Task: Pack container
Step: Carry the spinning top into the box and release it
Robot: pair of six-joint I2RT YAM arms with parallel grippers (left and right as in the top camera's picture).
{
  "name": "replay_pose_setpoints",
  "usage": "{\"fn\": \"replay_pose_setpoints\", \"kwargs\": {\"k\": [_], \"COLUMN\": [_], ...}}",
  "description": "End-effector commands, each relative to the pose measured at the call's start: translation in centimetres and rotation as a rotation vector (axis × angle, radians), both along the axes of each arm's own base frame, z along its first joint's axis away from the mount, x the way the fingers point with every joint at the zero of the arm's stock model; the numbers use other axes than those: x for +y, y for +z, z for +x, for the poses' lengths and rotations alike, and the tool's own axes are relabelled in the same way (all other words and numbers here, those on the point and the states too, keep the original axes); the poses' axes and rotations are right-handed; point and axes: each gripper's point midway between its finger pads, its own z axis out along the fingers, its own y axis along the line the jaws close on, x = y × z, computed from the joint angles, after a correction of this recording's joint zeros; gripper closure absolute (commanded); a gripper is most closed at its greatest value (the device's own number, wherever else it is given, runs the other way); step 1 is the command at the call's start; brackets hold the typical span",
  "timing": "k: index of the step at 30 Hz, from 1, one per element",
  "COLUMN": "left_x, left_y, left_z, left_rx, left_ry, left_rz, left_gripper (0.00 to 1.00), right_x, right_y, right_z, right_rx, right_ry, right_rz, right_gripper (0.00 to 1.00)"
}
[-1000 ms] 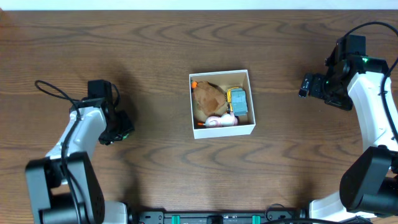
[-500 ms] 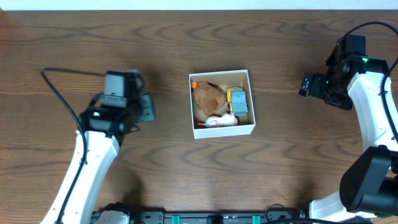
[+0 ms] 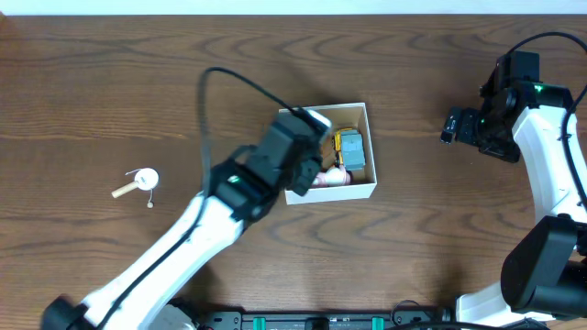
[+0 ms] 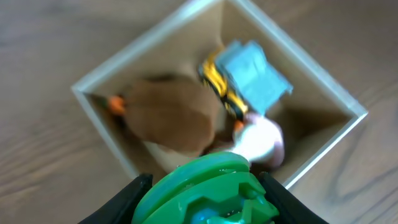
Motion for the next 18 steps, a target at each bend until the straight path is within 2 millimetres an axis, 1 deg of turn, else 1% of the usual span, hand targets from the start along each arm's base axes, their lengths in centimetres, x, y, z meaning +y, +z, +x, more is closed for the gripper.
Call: {"fn": "replay_pose_setpoints", "kwargs": {"k": [1,3,4,5,6,7,9,11,13,15,16,17,18], "left_x": [-0.5,-0.6,-0.6,-0.6,-0.6,-0.5,-0.2,0.5,1.8,3.8,5.7,7.0,8.9], "left_y": [-2.4,-3.1,-3.2,-3.1,-2.8,-2.4,-1.5,-0.1,1.4,2.8,3.6,4.0,4.3], "left_z": [0.2,0.2,0.3,0.3,0.5,0.6,0.7,1.1,1.6,2.1,2.4,2.6,2.8], "left_rx": [0.03,0.046,0.047,0.043,0.035,0.027,0.009,-0.018,-0.039,-0.05,-0.052,-0.05,-0.049], "left_ry": [-0.032,-0.033,-0.033,-0.031,-0.03,-0.026,-0.017,0.008,0.063,0.138,0.203,0.248,0.319], "left_rz": [0.072,0.085,0.086,0.084,0.077,0.071,0.055,0.03,-0.008,-0.042,-0.058,-0.066,-0.069], "left_gripper": [0.62,0.41,0.3,0.21,0.14,0.09,0.04,0.0,0.02,0.02,0.02,0.02,0.02], "right_x": [0.0,0.0,0.0,0.0,0.0,0.0,0.0,0.0,0.0,0.0,0.0,0.0,0.0], "right_y": [-0.2,-0.2,-0.2,-0.2,-0.2,-0.2,-0.2,-0.2,-0.2,-0.2,-0.2,-0.2,-0.2], "right_z": [-0.2,-0.2,-0.3,-0.2,-0.2,-0.2,-0.2,-0.2,-0.2,-0.2,-0.2,-0.2,-0.2], "right_rx": [0.007,0.01,0.011,0.01,0.01,0.01,0.01,0.01,0.01,0.01,0.01,0.01,0.01], "right_ry": [0.005,0.005,0.005,0.005,0.005,0.005,0.005,0.005,0.005,0.005,0.005,0.005,0.005], "right_rz": [0.004,0.005,0.005,0.005,0.005,0.005,0.005,0.005,0.005,0.005,0.005,0.005,0.005], "right_gripper": [0.01,0.01,0.01,0.01,0.01,0.01,0.01,0.01,0.01,0.01,0.01,0.01,0.01]}}
